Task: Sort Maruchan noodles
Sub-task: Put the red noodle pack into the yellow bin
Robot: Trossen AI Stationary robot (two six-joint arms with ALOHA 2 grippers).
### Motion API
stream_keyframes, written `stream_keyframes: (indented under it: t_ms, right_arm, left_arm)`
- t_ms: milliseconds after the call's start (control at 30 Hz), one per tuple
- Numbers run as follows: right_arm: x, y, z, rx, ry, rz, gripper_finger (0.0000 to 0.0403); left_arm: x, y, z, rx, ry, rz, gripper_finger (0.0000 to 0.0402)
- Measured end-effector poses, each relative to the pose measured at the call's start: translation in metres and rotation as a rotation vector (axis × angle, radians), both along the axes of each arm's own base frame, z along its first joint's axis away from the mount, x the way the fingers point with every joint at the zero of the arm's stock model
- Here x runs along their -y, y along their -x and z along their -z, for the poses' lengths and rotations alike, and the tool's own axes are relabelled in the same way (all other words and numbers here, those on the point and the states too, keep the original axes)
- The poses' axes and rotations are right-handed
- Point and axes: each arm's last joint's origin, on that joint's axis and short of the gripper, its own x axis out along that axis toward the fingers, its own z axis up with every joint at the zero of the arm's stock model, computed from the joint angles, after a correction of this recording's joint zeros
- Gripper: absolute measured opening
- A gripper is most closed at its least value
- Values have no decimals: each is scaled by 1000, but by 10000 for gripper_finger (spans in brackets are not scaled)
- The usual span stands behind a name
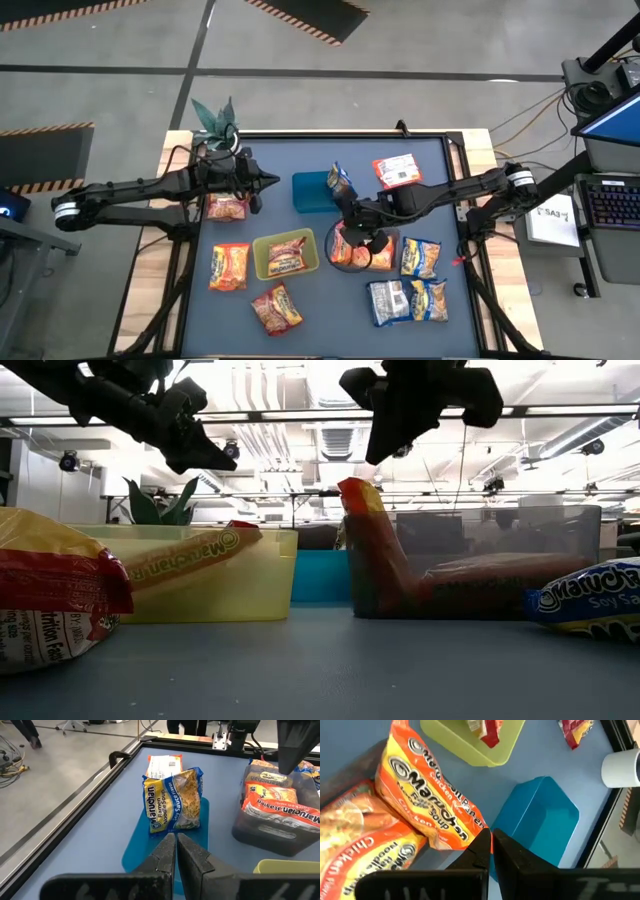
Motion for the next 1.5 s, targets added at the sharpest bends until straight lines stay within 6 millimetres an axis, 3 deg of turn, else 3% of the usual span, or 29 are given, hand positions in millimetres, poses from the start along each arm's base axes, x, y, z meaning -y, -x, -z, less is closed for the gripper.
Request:
stream_keyframes:
  t_ms: [233,433,600,933,1100,1267,1500]
  right_arm:
    - [-8,9,-10,59,5,165,9]
    - [-27,25,-28,146,53,173,9]
    - [-30,36,-35,221,24,166,9]
    - [-15,56,-21,455,-15,173,9]
    - [-2,70,3,595,-44,209,9]
    - [16,85,20,748,-149,356,9]
    - [31,111,25,853,-180,387,9]
  left_arm:
    - [0,0,0,1,3,-1,0]
    - [0,0,0,1,10,-4,0]
    - [0,0,0,4,17,-7,0]
    - [0,0,1,5,51,-20,0]
    - [0,0,1,2,52,-21,0]
    - [0,0,1,8,71,-28,0]
    - [0,0,1,14,91,-37,0]
